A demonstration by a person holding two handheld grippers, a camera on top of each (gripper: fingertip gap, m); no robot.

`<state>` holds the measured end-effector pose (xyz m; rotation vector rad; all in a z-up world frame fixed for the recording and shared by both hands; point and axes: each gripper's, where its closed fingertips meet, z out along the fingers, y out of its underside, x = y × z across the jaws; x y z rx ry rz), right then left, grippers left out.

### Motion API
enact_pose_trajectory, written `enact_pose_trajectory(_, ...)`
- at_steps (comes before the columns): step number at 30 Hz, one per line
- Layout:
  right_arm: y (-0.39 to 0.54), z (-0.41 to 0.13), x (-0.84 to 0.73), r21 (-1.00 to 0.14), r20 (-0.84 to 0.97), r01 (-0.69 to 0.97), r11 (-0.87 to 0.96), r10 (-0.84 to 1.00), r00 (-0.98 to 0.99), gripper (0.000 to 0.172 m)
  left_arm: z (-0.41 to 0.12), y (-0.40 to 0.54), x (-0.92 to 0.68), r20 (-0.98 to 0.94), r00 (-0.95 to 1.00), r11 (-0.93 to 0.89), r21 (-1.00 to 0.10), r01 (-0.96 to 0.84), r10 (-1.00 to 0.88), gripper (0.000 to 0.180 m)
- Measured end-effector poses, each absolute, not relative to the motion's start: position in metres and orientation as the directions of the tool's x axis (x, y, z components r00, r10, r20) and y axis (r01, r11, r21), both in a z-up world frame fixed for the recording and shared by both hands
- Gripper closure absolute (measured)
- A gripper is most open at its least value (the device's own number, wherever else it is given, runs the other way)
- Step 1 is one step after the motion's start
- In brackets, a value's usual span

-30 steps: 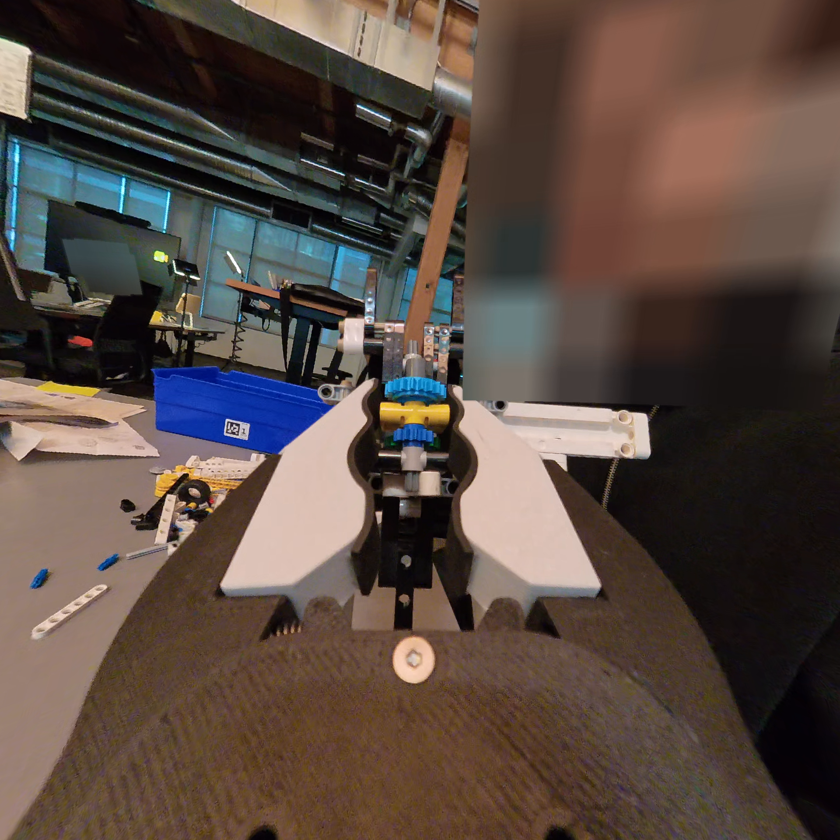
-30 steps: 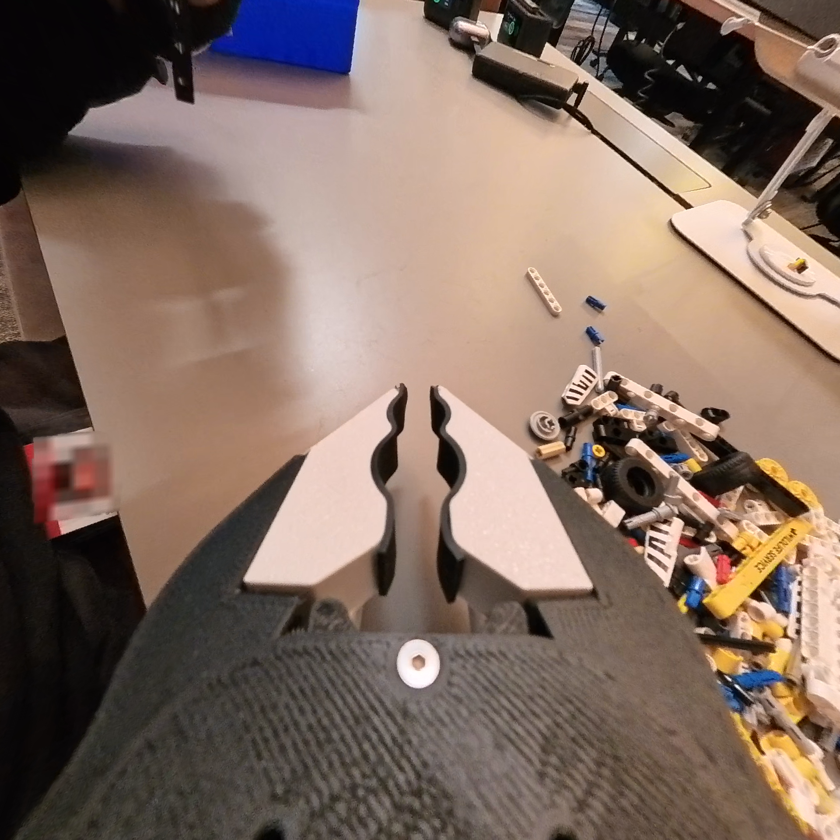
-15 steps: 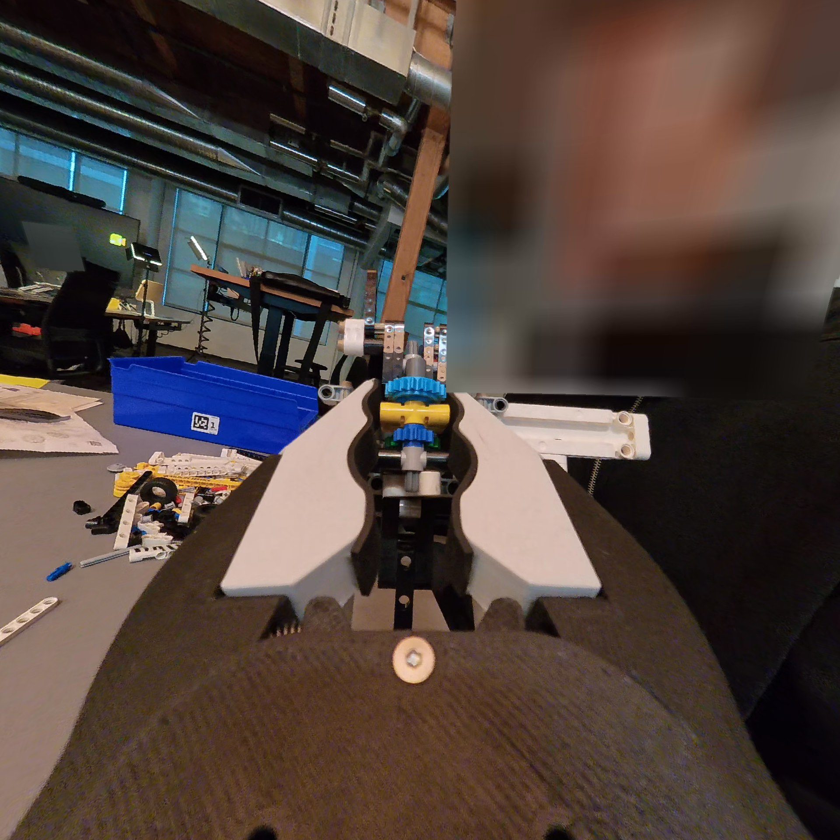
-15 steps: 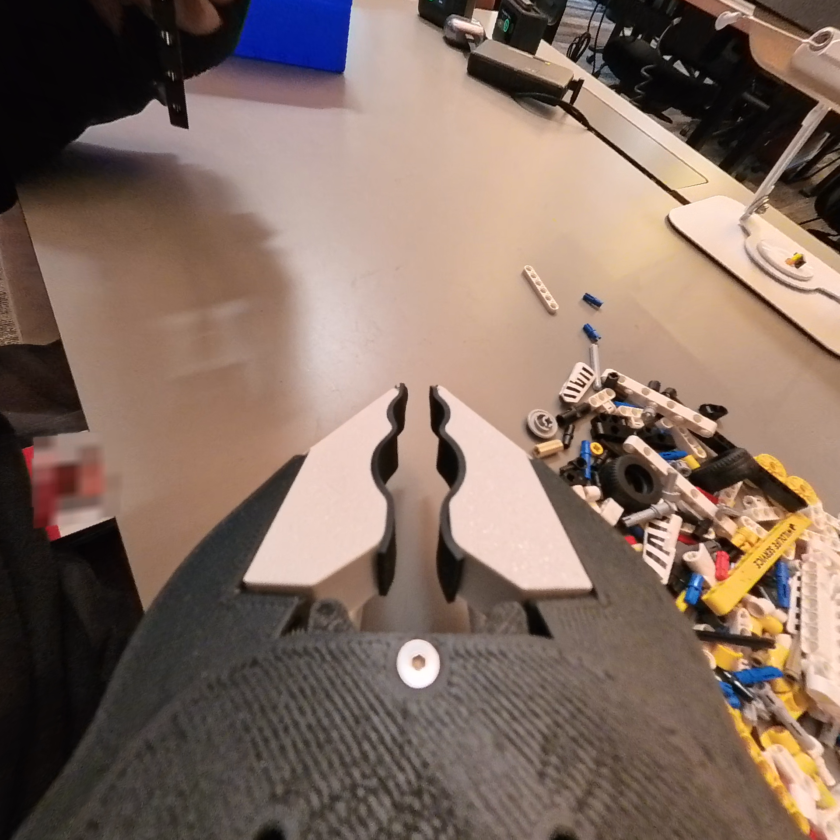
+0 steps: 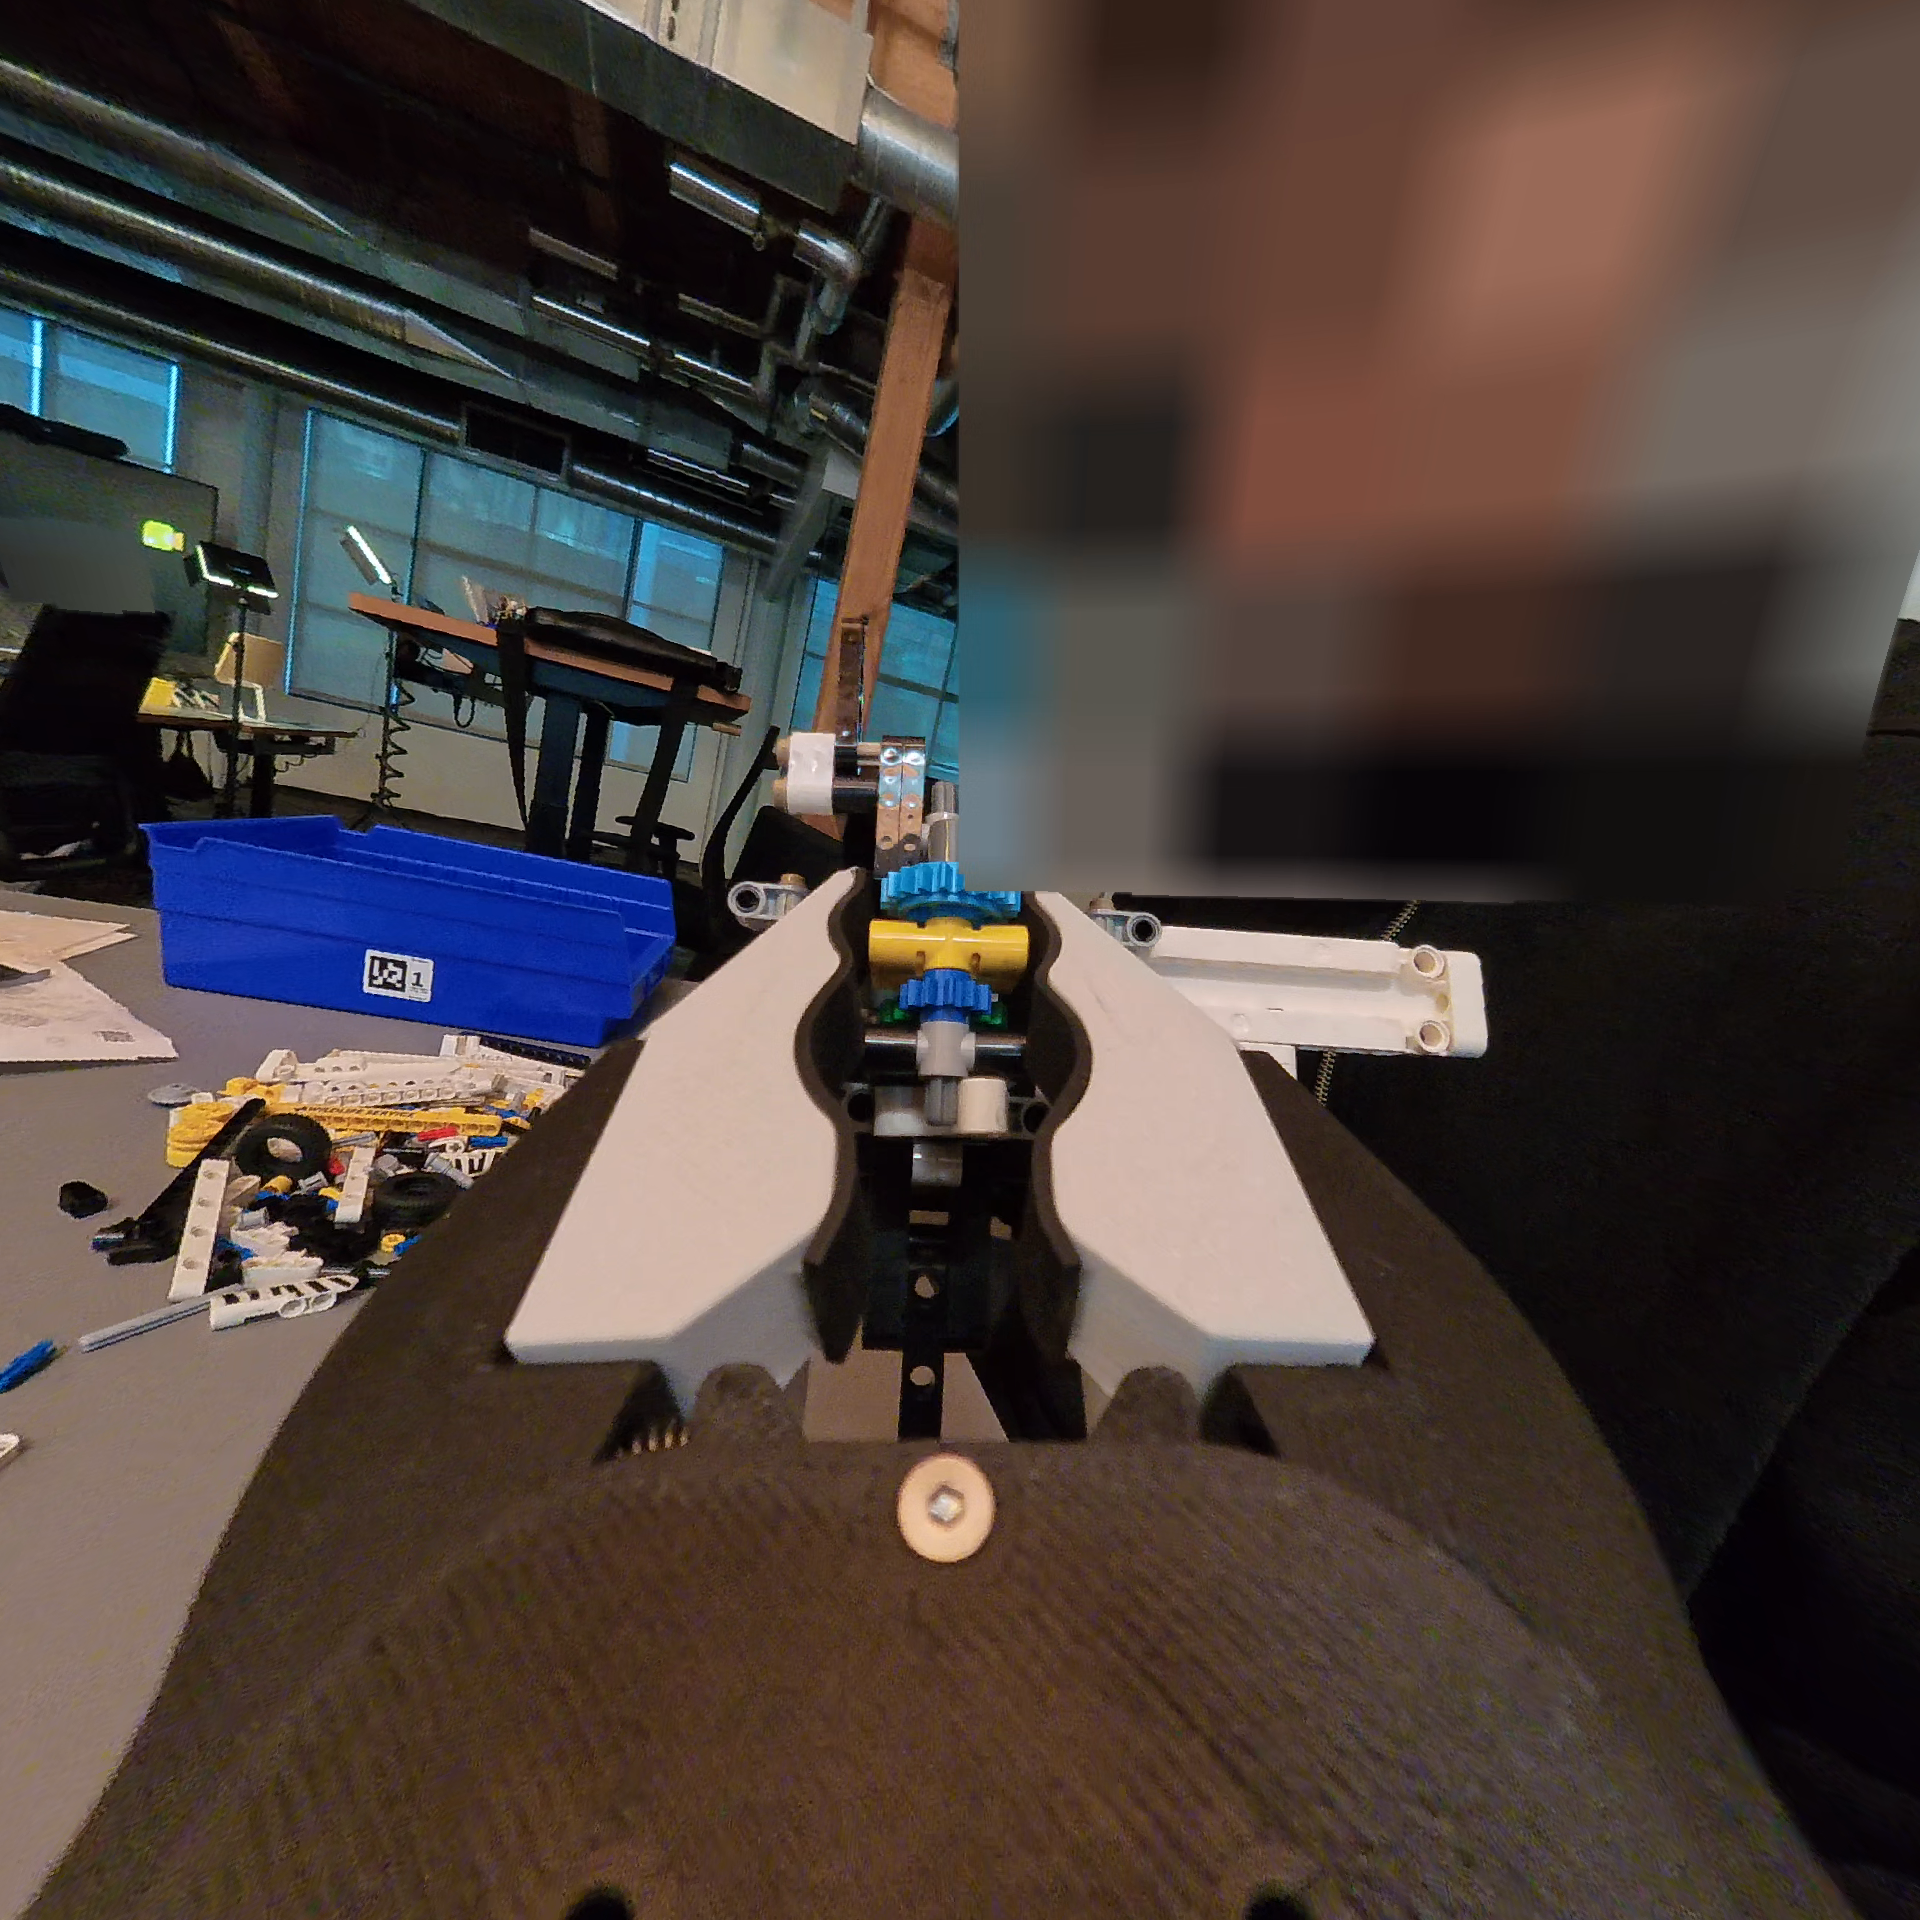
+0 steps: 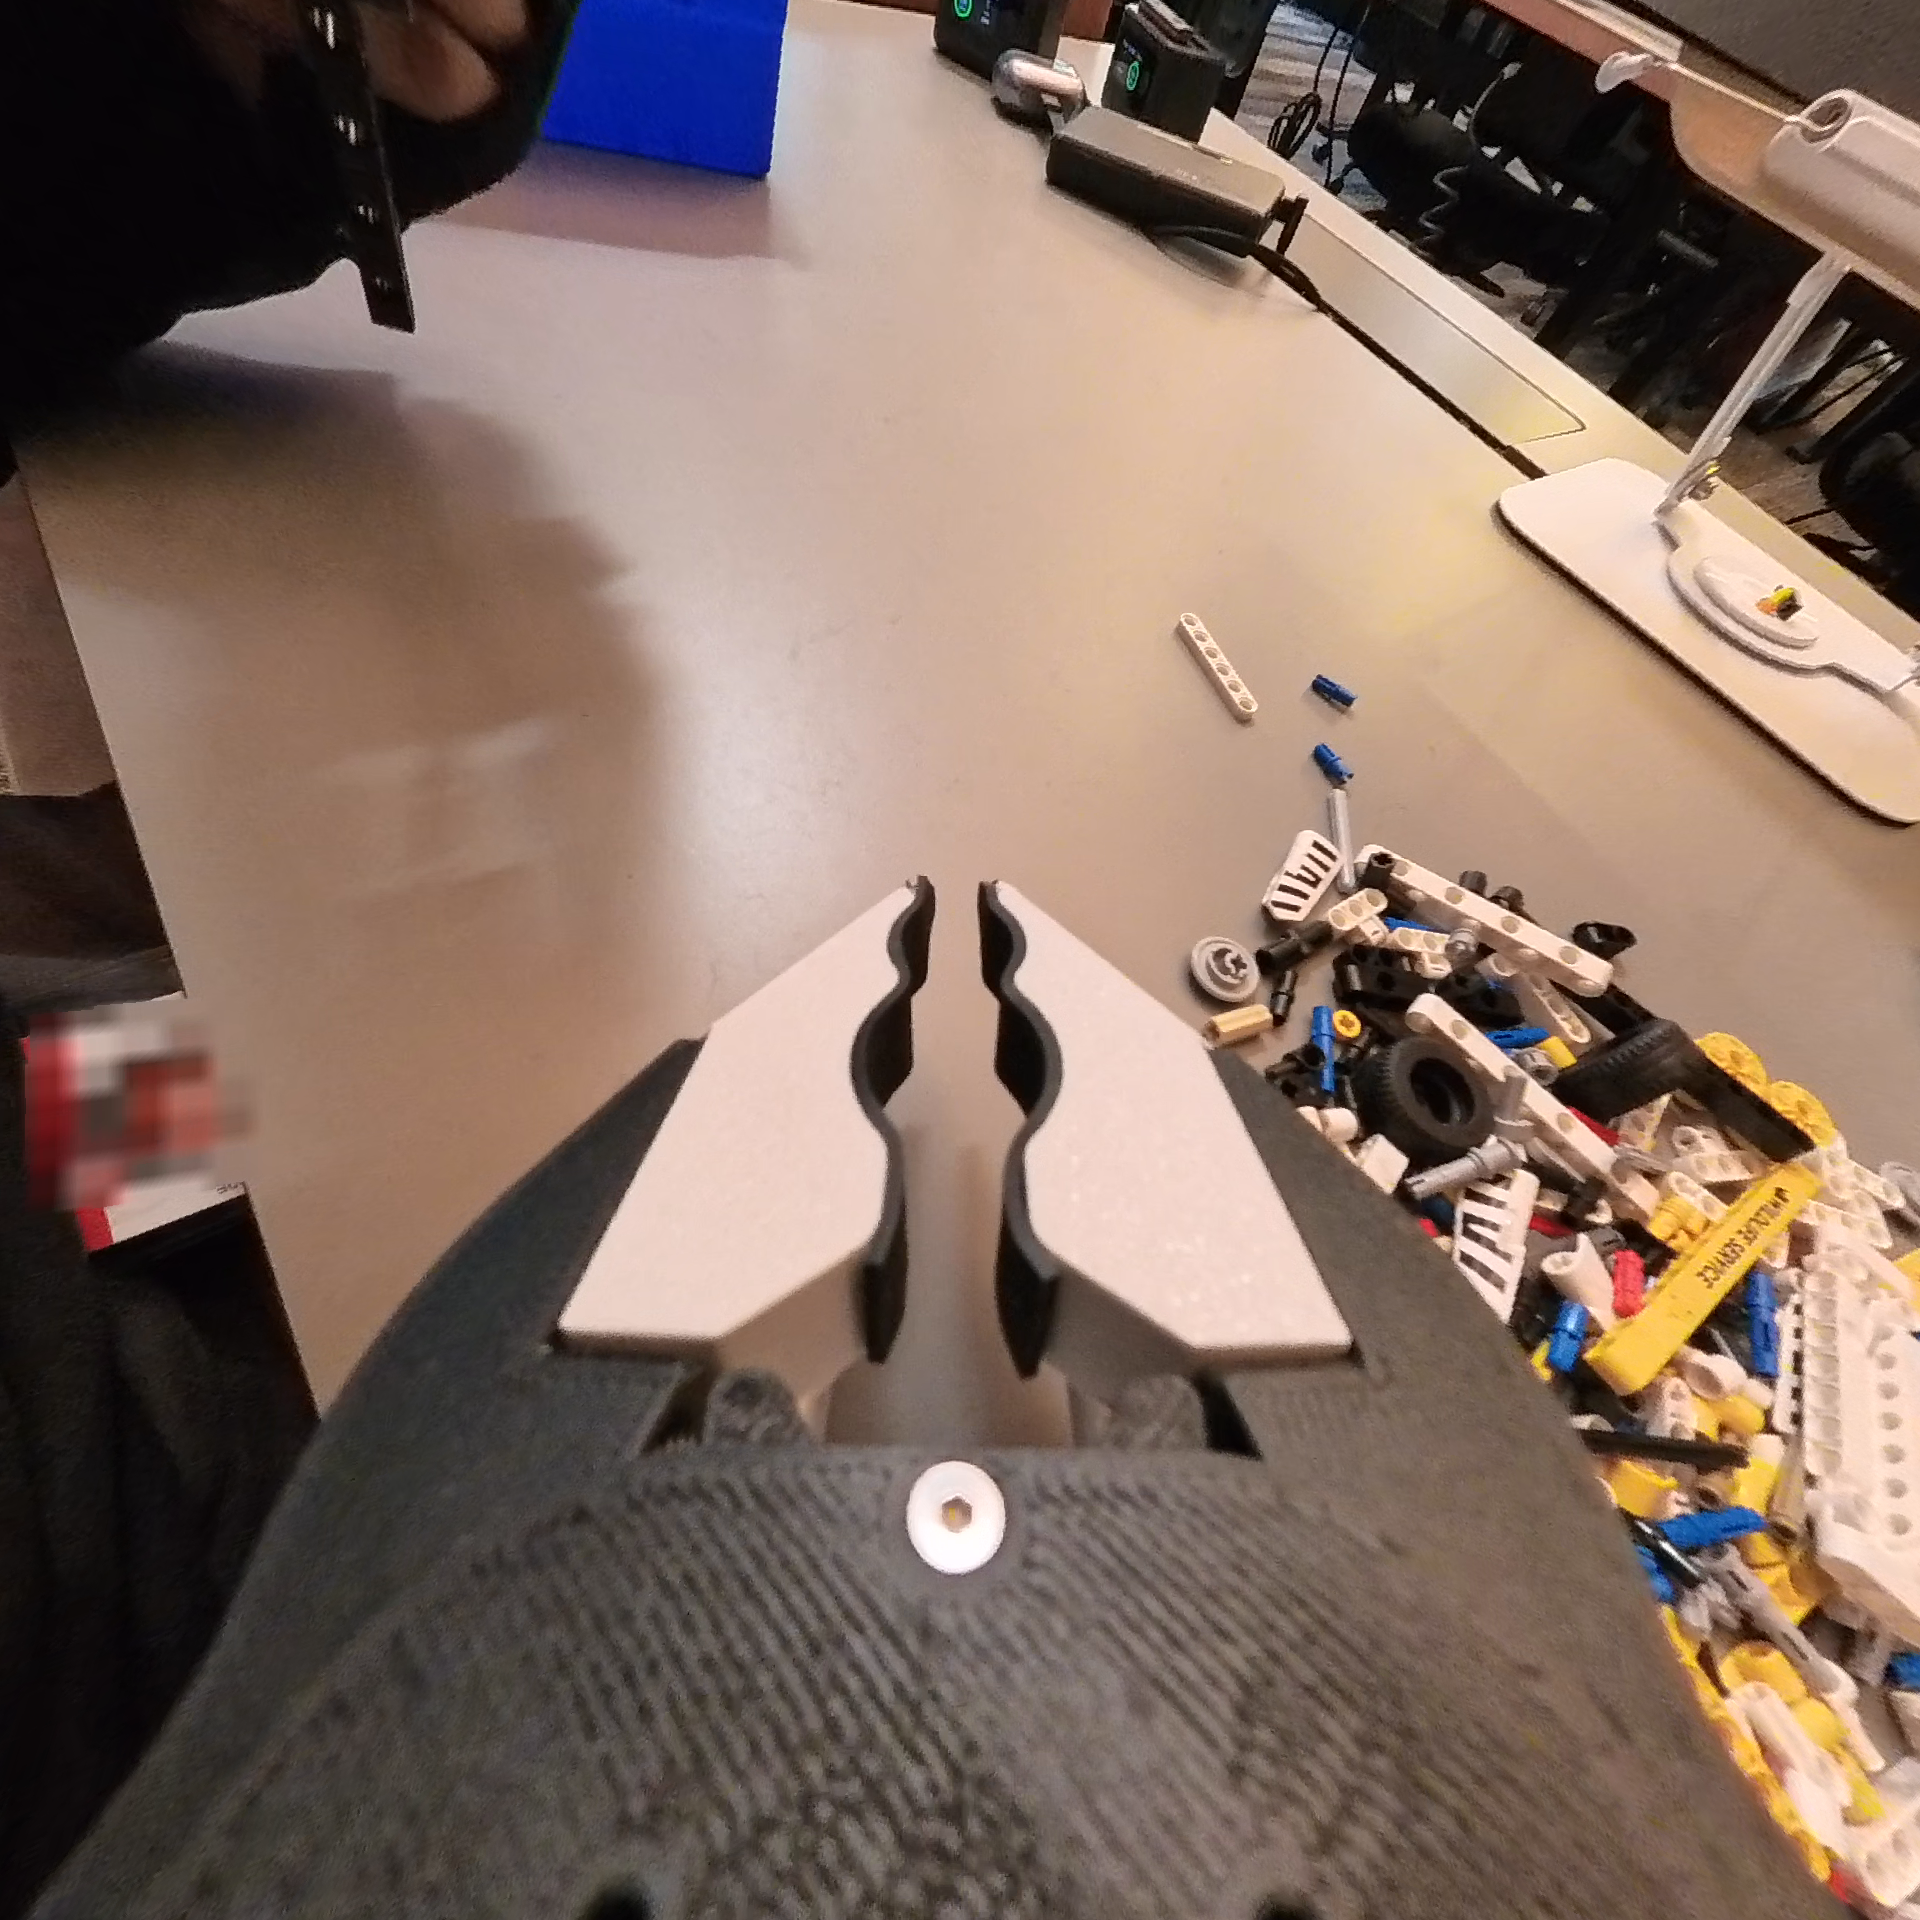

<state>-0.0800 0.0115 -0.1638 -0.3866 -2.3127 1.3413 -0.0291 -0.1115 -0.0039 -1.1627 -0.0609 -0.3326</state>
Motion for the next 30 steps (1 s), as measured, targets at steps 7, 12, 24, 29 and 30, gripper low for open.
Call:
enact_pose_trajectory(7,0.012,-0.164,-0.081,-0.870,0.232,0.022,0.493,0.448,-0.863,0.165,-0.005,-0.110,-0.029,0.221,0.946,0.356,-0.887,0.296,-0.236,0.157)
enact_pose_trajectory(12,0.012,-0.165,-0.081,-0.867,0.236,0.022,0.497,0.450,-0.861,0.165,-0.002,-0.113,-0.030,0.222,0.944,0.382,-0.873,0.305,-0.246,0.157)
enact_pose_trajectory(24,0.012,-0.165,-0.081,-0.865,0.243,0.019,0.502,0.451,-0.859,0.165,-0.002,-0.119,-0.046,0.280,0.939,0.426,-0.838,0.340,-0.200,0.157)
enact_pose_trajectory(29,0.012,-0.166,-0.081,-0.862,0.251,0.014,0.507,0.451,-0.856,0.165,-0.013,-0.115,-0.057,0.322,0.935,0.404,-0.844,0.354,-0.147,0.157)
enact_pose_trajectory(30,0.012,-0.166,-0.081,-0.861,0.254,0.013,0.509,0.451,-0.856,0.165,-0.014,-0.114,-0.058,0.326,0.935,0.402,-0.845,0.354,-0.139,0.157)
